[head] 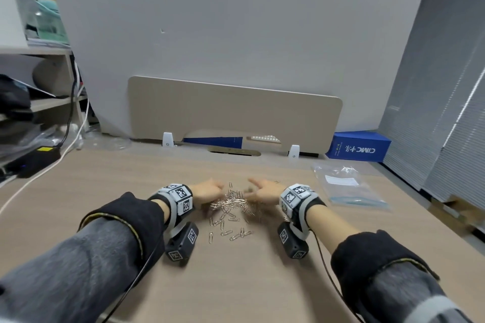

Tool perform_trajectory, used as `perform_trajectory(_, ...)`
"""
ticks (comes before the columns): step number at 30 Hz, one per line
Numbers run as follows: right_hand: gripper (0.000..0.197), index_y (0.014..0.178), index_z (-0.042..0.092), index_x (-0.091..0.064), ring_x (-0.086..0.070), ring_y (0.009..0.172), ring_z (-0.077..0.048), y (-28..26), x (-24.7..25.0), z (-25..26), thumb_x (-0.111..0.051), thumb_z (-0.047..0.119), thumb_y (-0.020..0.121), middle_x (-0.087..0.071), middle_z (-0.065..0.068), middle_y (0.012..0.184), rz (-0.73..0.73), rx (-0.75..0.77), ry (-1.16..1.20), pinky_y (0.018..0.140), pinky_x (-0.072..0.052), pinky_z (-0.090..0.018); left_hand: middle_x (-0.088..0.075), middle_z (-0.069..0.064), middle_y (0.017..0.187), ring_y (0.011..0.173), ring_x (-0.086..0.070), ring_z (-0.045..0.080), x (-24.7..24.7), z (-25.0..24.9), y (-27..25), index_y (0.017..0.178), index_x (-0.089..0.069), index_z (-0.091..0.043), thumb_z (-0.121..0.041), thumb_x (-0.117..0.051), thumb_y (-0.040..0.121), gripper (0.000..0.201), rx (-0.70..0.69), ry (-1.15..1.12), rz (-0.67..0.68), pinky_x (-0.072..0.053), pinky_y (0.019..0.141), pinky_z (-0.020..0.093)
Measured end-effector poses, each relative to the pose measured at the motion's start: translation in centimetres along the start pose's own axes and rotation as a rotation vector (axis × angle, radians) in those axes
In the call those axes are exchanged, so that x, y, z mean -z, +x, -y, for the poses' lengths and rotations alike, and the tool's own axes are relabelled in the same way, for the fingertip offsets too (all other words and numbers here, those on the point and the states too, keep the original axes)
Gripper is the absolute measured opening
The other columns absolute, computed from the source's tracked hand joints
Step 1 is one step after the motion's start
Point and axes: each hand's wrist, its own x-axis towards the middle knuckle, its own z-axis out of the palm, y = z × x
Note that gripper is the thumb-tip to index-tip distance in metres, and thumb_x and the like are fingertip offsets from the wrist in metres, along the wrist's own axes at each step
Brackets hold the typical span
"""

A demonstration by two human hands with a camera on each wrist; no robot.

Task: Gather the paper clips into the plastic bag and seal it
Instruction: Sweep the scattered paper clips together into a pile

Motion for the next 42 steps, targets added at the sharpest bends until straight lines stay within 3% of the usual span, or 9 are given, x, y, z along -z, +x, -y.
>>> perform_trajectory(2, 0.073, 0.155, 0.017, -0.009, -0.027, 0.145, -0.022, -1.2, 1.0, -1.6, -0.049, 0.038, 0.098, -0.021, -0.004, 0.161, -0.057, -0.063, 0.044, 0.116, -0.023, -0.035, -0.035, 0.019, 0.150, 0.141, -0.028, 0.035, 0.8, 0.7, -0.9, 0.139, -0.044, -0.003, -0.028, -0.039, 0.102, 0.045, 0.098, 0.121, -0.086, -0.019, 0.117, 0.048)
perform_trajectory(4, 0.072, 0.155, 0.015, -0.010, -0.023, 0.147, -0.024, -2.4, 2.0, -3.2, -0.047, 0.039, 0.099, -0.015, -0.006, 0.162, -0.084, -0.153, 0.026, 0.118, -0.021, -0.038, -0.018, 0.017, 0.160, 0.147, -0.013, 0.036, 1.4, 1.1, -2.1, 0.148, -0.034, -0.007, -0.040, -0.034, 0.103, 0.056, 0.139, 0.215, -0.114, -0.013, 0.120, 0.047)
perform_trajectory(14, 0.059, 0.147, 0.010, -0.033, -0.035, 0.140, -0.028, -5.4, 1.1, -6.9, -0.037, 0.046, 0.100, -0.036, -0.010, 0.153, -0.076, -0.335, -0.083, 0.116, -0.026, -0.040, -0.053, 0.014, 0.139, 0.123, -0.052, 0.027, -0.9, 1.6, -4.4, 0.131, -0.055, -0.008, -0.052, -0.036, 0.098, 0.058, 0.160, 0.178, -0.102, -0.037, 0.108, 0.039)
perform_trajectory(21, 0.072, 0.110, 0.021, -0.065, -0.057, 0.115, -0.025, -5.6, -0.4, -5.6, -0.030, 0.078, 0.082, -0.060, -0.003, 0.128, -0.055, -0.235, -0.227, 0.104, -0.040, -0.042, -0.039, 0.018, 0.150, 0.136, -0.040, 0.030, -3.4, -0.2, -4.9, 0.143, -0.040, -0.001, -0.041, -0.037, 0.100, 0.059, 0.141, 0.205, -0.108, -0.030, 0.113, 0.037)
perform_trajectory(25, 0.055, 0.142, 0.010, -0.043, -0.039, 0.137, -0.026, -6.8, -2.3, -3.7, -0.037, 0.045, 0.100, -0.040, -0.008, 0.151, -0.026, -0.155, -0.081, 0.115, -0.028, -0.038, -0.020, 0.017, 0.159, 0.146, -0.022, 0.027, -4.6, -1.6, -5.9, 0.150, -0.027, 0.001, -0.027, -0.036, 0.104, 0.054, 0.036, 0.188, -0.079, -0.018, 0.116, 0.032)
perform_trajectory(28, 0.055, 0.150, 0.011, -0.030, -0.051, 0.122, -0.020, -7.5, -2.8, -3.6, -0.044, 0.029, 0.100, -0.044, -0.011, 0.148, -0.152, -0.086, 0.094, 0.108, -0.038, -0.033, -0.041, 0.019, 0.148, 0.128, -0.047, 0.026, -4.6, -1.8, -7.1, 0.144, -0.040, -0.001, -0.013, -0.040, 0.100, 0.045, -0.035, 0.076, -0.184, -0.033, 0.108, 0.033)
perform_trajectory(31, 0.052, 0.146, 0.007, -0.036, -0.059, 0.075, -0.017, -8.7, -2.3, -4.5, -0.042, 0.007, 0.095, -0.062, -0.015, 0.116, -0.325, -0.160, 0.289, 0.065, -0.053, -0.026, -0.057, 0.017, 0.136, 0.115, -0.059, 0.025, -3.9, -1.0, -7.8, 0.139, -0.048, -0.003, -0.009, -0.044, 0.095, 0.045, 0.001, -0.020, -0.332, -0.043, 0.101, 0.033)
perform_trajectory(36, 0.036, 0.131, -0.001, -0.051, -0.060, 0.105, -0.026, -11.2, -2.0, -5.0, -0.044, 0.011, 0.098, -0.062, -0.014, 0.118, -0.261, -0.360, 0.000, 0.086, -0.048, -0.031, -0.056, 0.003, 0.084, 0.086, -0.056, 0.018, -4.2, -1.1, -8.6, 0.100, -0.062, -0.005, -0.012, -0.046, 0.094, 0.019, 0.154, 0.004, -0.283, -0.042, 0.067, 0.022)
perform_trajectory(42, 0.040, 0.132, 0.009, -0.053, -0.051, 0.125, -0.027, -10.4, -4.0, -4.1, -0.048, 0.024, 0.095, -0.054, -0.011, 0.137, -0.147, -0.253, -0.054, 0.091, -0.037, -0.025, -0.058, 0.016, 0.094, 0.085, -0.048, 0.023, -6.3, -2.4, -8.3, 0.099, -0.061, 0.002, -0.015, -0.049, 0.093, 0.021, 0.063, 0.080, -0.112, -0.038, 0.067, 0.025)
